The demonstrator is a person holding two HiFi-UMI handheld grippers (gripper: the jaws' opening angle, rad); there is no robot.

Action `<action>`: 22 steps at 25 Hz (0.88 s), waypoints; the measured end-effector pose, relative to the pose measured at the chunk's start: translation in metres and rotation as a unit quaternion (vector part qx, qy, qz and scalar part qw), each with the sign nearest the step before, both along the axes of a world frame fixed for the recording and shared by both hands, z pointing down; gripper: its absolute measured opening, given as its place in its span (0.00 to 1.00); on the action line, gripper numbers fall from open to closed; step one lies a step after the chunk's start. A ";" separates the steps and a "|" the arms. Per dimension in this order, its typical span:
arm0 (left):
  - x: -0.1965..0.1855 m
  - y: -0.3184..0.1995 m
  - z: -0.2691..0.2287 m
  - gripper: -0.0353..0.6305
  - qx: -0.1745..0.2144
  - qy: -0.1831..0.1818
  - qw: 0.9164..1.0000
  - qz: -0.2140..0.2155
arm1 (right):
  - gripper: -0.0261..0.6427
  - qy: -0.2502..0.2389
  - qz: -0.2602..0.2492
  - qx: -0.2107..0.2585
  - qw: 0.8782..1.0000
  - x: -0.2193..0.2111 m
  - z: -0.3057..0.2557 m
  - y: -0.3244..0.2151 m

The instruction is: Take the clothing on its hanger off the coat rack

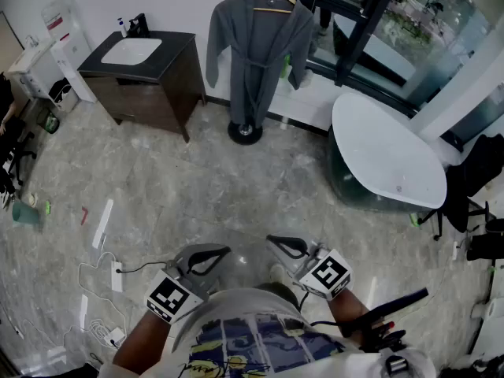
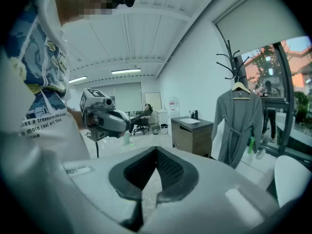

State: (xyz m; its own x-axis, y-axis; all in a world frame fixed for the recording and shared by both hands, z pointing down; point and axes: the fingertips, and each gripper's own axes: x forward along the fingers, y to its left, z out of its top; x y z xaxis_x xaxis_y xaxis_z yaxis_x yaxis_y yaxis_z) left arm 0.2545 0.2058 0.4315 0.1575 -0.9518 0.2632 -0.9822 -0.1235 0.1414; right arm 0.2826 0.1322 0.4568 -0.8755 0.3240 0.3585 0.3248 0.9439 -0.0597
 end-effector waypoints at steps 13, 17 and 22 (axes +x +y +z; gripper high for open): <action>-0.081 0.091 0.012 0.06 0.008 0.012 1.000 0.028 | 0.04 0.002 0.029 -0.004 1.000 -0.085 -0.002 0.096; -0.109 0.071 0.015 0.09 0.022 0.016 0.999 0.027 | 0.08 -0.001 0.035 0.000 0.999 -0.110 -0.001 0.082; -0.164 0.035 0.023 0.11 0.021 0.013 0.999 0.025 | 0.12 -0.003 0.030 -0.005 1.000 -0.172 0.012 0.049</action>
State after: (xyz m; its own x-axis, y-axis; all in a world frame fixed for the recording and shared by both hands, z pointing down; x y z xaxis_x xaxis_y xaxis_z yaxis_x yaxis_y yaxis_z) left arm 0.0902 0.2412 0.4542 0.2107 -0.9529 0.2180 -0.9709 -0.1780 0.1605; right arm 0.1105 0.1808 0.4690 -0.8958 0.2737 0.3501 0.2676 0.9612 -0.0666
